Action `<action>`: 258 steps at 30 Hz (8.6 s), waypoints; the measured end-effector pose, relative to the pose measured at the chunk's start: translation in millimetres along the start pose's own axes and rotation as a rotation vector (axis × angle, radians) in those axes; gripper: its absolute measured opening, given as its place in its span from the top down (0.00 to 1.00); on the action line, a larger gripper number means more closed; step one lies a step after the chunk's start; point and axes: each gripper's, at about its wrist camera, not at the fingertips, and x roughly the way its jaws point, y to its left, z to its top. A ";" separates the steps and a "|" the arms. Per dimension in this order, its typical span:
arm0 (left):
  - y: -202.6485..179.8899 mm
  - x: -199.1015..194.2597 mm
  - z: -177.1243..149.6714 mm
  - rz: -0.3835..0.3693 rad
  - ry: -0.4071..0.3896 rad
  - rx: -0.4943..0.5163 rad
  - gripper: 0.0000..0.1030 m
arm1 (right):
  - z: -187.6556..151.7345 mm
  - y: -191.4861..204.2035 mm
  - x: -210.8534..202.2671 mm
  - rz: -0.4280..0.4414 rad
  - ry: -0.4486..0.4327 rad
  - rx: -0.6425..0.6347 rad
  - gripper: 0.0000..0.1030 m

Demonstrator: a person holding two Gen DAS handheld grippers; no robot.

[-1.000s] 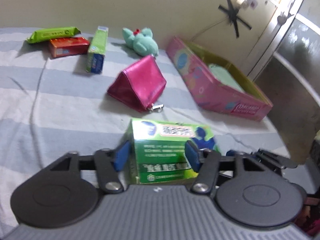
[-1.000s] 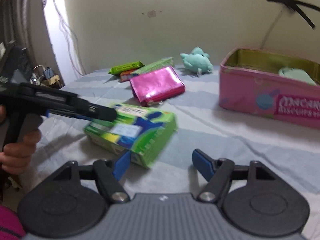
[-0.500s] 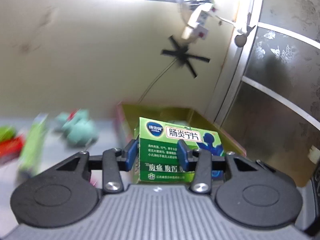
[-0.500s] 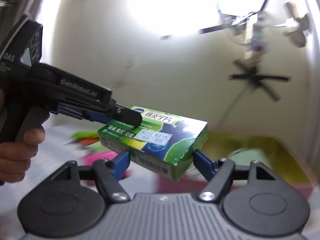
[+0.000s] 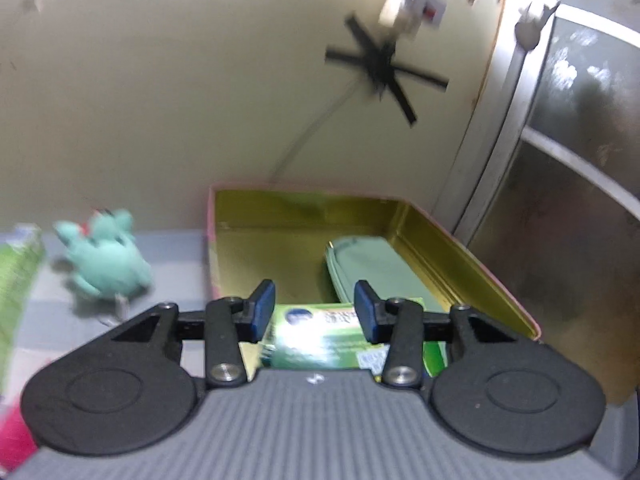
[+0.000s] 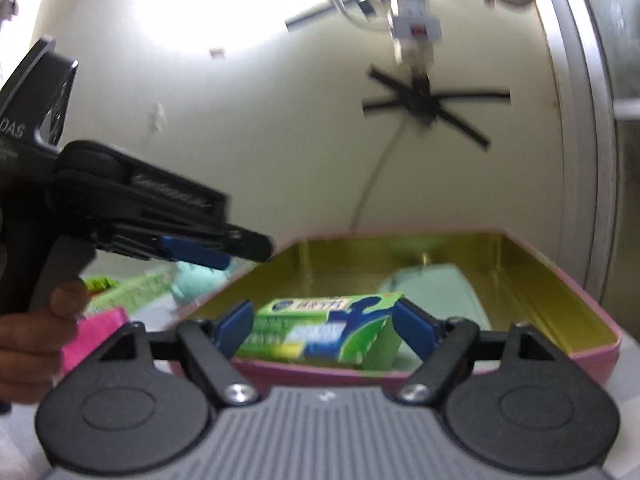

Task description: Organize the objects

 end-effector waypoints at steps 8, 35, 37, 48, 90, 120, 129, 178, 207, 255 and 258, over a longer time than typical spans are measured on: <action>91.4 -125.5 -46.3 0.174 -0.105 -0.047 0.56 | -2.3 41.0 -24.2 0.314 0.029 0.036 0.45; 169.7 -176.0 -129.9 0.220 -0.039 -0.309 0.57 | -23.3 149.9 46.3 0.493 0.447 0.165 0.44; 169.4 -179.1 -129.6 0.213 -0.047 -0.298 0.57 | -27.6 149.8 26.3 0.467 0.388 0.111 0.41; 168.0 -149.4 -133.4 0.114 0.061 -0.277 0.75 | -45.2 158.4 48.3 0.440 0.461 0.067 0.65; -8.1 85.3 35.3 0.016 0.122 0.021 0.72 | 79.8 -77.7 53.9 0.003 0.187 0.022 0.55; 258.9 -130.6 -123.0 0.435 0.062 -0.175 0.71 | -9.4 209.8 49.8 0.366 0.380 -0.139 0.47; 265.0 -155.9 -127.8 0.421 -0.094 -0.210 0.71 | 50.6 295.3 138.7 0.431 0.345 -0.158 0.20; 293.9 -176.7 -110.8 0.406 0.092 -0.466 0.60 | -28.4 359.1 86.9 0.589 0.495 -0.371 0.49; -68.3 55.2 0.9 -0.058 0.093 0.007 0.53 | 37.7 -39.1 6.1 -0.126 0.125 -0.039 0.19; 23.7 -59.9 -120.0 0.251 -0.001 0.186 0.48 | -33.8 18.9 -88.6 -0.150 0.022 0.252 0.23; 31.8 -49.6 -129.2 0.259 0.022 0.165 0.48 | -36.2 13.4 -85.7 -0.136 0.030 0.287 0.23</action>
